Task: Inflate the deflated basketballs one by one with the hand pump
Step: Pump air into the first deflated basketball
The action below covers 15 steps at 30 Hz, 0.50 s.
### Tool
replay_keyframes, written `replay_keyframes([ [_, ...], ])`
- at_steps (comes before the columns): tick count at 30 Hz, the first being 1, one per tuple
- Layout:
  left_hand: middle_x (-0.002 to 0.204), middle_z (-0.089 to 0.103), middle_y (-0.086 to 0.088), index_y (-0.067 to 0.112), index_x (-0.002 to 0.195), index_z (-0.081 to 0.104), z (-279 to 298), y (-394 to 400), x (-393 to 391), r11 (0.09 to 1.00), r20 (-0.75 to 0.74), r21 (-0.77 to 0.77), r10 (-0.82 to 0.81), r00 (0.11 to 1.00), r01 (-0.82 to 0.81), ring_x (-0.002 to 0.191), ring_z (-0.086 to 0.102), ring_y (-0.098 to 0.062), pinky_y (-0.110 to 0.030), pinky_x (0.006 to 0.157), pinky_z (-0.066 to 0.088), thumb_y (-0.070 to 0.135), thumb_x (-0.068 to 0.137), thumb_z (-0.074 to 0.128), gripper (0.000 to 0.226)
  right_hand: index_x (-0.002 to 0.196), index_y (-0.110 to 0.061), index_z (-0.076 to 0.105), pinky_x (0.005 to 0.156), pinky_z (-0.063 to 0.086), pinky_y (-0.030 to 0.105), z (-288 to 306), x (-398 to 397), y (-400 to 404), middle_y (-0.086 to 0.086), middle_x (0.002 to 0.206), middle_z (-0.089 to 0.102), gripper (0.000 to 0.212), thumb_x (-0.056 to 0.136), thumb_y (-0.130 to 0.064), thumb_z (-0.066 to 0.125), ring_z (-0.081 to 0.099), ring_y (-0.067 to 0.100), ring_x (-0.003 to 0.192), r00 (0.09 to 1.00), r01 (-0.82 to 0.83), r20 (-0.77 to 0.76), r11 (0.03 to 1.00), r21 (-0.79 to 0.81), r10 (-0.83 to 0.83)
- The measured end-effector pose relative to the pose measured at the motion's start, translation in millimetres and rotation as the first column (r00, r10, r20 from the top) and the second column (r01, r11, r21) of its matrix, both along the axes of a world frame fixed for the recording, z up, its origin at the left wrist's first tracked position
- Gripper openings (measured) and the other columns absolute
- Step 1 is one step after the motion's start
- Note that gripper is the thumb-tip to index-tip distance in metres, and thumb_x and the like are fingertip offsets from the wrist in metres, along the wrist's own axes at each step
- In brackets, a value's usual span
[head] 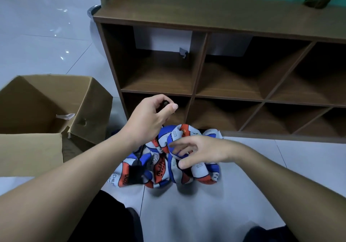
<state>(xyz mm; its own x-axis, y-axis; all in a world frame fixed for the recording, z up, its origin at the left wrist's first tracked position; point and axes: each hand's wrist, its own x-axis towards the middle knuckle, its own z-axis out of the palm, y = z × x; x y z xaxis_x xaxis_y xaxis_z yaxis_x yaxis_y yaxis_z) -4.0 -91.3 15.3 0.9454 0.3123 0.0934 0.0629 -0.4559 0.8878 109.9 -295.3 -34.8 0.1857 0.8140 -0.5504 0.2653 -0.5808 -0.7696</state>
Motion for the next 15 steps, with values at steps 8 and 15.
replay_keyframes([
  [8,0.071,0.062,0.009,0.023,0.097,0.072,-9.0,13.5,8.1,0.999,-0.068,-0.005,0.036,0.997,-0.037,0.060,0.053,-0.003,-0.024,0.062,0.046,0.047,0.109,0.060,0.029,0.163,-0.029,0.038,0.122,0.036,0.044,-88.9,73.4,36.4,-0.004,0.165,0.038,0.085,0.088,-0.013,0.076,0.036,0.023,0.153,0.707,0.089,0.705,0.996,-0.005,-0.060],
  [15,0.086,0.074,0.000,0.025,0.102,0.073,-7.3,25.9,8.5,0.996,-0.151,0.029,0.085,0.985,-0.082,0.074,0.069,-0.028,-0.046,0.068,0.058,0.051,0.110,0.056,0.032,0.171,-0.035,0.009,0.133,-0.002,0.053,-123.8,108.2,70.8,-0.008,0.178,0.016,0.119,0.079,-0.020,0.084,-0.006,0.018,0.165,0.660,-0.199,0.692,0.956,-0.213,0.292],
])
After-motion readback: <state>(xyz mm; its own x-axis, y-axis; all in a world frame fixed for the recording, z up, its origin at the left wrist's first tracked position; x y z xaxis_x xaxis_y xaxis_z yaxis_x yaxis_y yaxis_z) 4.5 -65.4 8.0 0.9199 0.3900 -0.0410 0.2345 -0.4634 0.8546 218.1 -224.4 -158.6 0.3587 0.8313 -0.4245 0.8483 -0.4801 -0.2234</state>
